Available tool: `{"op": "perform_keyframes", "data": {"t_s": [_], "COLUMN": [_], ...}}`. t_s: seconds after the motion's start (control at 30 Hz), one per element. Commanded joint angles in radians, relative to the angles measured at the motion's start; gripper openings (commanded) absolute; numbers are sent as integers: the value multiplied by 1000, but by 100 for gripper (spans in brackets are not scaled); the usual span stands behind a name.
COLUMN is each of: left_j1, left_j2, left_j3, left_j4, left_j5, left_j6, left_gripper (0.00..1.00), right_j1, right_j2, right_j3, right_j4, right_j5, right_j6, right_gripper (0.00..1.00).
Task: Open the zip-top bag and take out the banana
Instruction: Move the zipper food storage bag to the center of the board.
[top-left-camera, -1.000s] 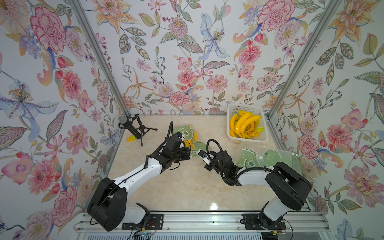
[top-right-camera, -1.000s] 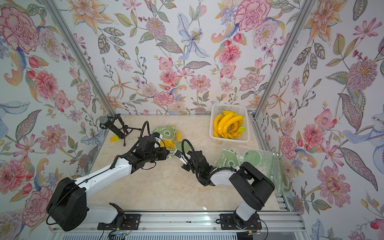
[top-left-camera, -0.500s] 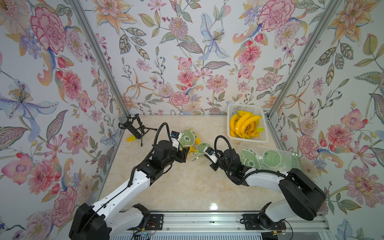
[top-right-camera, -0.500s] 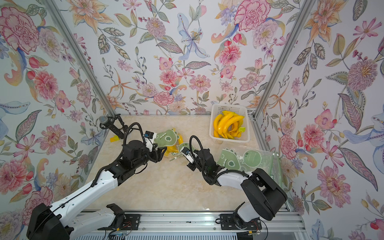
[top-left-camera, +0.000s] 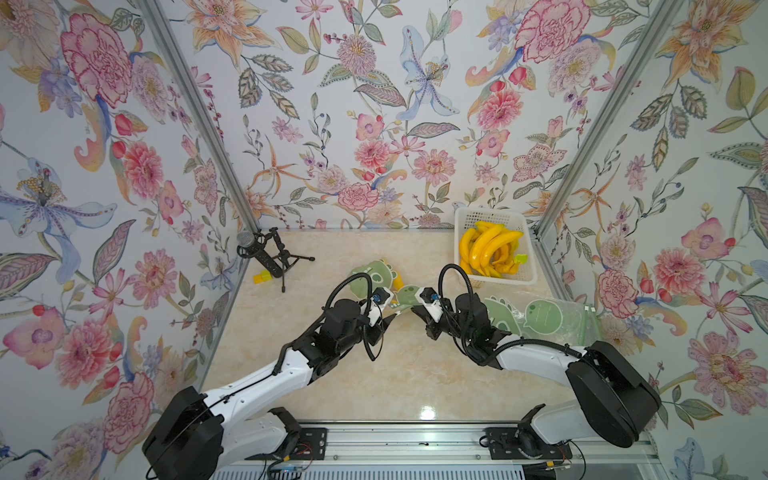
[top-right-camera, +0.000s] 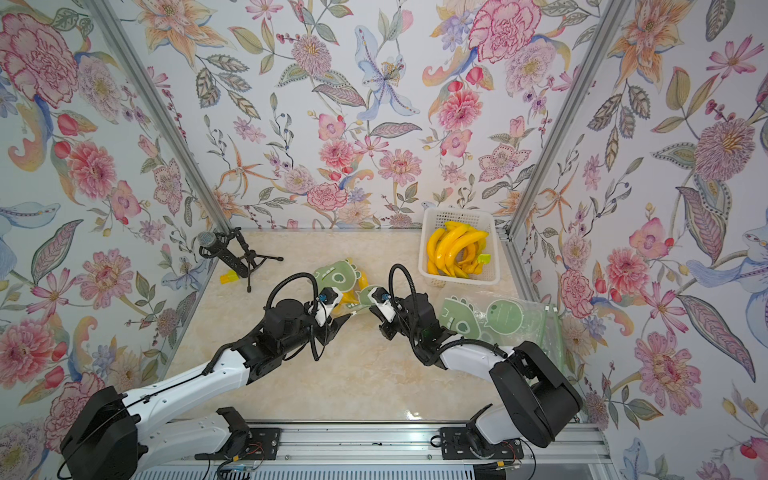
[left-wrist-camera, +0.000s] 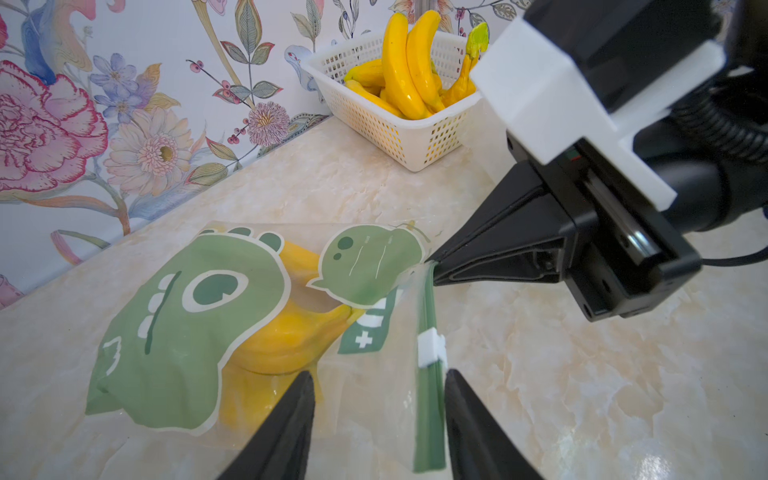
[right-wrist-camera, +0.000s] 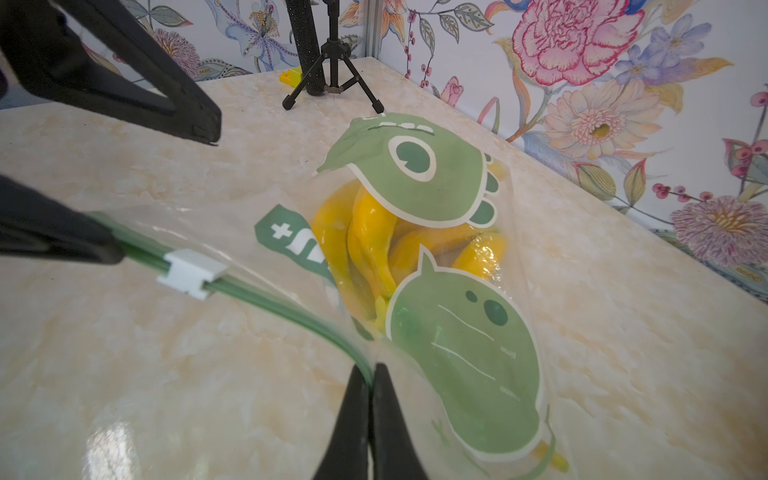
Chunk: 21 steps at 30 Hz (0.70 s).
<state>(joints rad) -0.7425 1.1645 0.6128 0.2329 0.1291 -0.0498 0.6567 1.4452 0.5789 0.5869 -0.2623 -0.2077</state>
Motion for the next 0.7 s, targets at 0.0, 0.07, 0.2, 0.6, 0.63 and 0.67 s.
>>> {"op": "perform_keyframes", "data": {"t_s": [0.0, 0.07, 0.2, 0.6, 0.63, 0.67], "left_j1": [-18, -33, -46, -47, -47, -47], "left_j2": [28, 35, 53, 82, 86, 92], "left_j3": [9, 4, 6, 37, 43, 49], "left_j4": [27, 32, 24, 48, 45, 42], "left_j5": [-14, -20, -43, -47, -44, -37], "left_j6": [55, 64, 74, 90, 92, 93], "left_gripper": [49, 48, 42, 30, 29, 29], "right_j1": [-28, -39, -48, -46, -46, -45], "right_j2": [-20, -20, -16, -9, -9, -7], "right_j3": [-14, -16, -15, -13, -13, -13], "right_j4": [20, 26, 31, 19, 19, 18], "right_j5": [-30, -37, -48, -67, -69, -72], "right_j6": [28, 36, 45, 55, 56, 56], "right_gripper": [0, 0, 0, 0, 0, 0]}}
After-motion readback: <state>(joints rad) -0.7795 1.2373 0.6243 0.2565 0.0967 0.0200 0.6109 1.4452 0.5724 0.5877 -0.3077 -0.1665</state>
